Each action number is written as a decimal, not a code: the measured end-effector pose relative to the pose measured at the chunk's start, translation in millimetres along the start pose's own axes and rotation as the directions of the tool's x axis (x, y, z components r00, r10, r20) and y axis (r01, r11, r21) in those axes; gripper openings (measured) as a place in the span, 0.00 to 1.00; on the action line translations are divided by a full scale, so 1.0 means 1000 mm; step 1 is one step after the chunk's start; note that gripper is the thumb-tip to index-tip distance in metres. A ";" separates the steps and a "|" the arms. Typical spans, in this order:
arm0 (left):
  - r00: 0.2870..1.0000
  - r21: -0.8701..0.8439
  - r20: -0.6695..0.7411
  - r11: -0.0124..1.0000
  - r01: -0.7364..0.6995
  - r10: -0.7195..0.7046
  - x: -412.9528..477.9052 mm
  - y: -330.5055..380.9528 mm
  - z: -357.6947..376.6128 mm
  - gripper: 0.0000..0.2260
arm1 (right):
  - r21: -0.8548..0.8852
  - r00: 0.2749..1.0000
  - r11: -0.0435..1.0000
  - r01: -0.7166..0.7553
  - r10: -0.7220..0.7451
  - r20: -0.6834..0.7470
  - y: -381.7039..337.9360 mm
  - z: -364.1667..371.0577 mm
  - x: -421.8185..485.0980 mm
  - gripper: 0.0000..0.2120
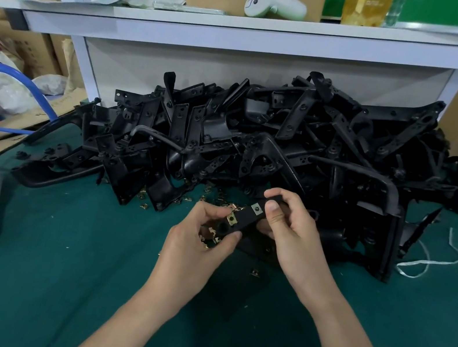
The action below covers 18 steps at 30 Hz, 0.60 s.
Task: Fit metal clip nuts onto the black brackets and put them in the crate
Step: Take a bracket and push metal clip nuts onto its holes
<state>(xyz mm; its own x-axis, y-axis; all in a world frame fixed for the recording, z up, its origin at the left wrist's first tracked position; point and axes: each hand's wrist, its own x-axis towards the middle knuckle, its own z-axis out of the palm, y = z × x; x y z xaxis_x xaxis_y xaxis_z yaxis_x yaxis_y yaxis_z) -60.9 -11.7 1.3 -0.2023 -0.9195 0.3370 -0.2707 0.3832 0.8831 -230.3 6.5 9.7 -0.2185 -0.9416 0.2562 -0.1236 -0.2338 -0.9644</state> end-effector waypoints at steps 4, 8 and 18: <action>1.000 -0.007 0.001 1.000 0.027 -0.027 0.000 -0.002 0.001 0.12 | -0.017 1.000 1.000 -0.001 0.001 -0.006 0.001 0.000 0.000 0.07; 0.999 -0.007 0.013 0.999 0.037 -0.037 0.001 -0.004 -0.001 0.11 | -0.019 1.000 1.000 -0.008 0.008 -0.010 0.001 0.001 -0.001 0.08; 0.999 0.041 0.046 0.999 0.026 -0.028 0.001 -0.007 -0.004 0.10 | -0.017 1.000 1.000 -0.019 0.019 0.007 0.001 0.001 -0.001 0.08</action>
<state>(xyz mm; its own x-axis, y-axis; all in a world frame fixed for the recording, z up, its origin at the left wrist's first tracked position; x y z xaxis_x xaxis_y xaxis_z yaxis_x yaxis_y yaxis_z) -55.6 -15.2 -3.3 -0.2379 -0.9248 0.2968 -0.3138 0.3624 0.8776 -229.2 6.6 8.1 -0.2143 -0.9475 0.2373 -0.1360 -0.2116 -0.9678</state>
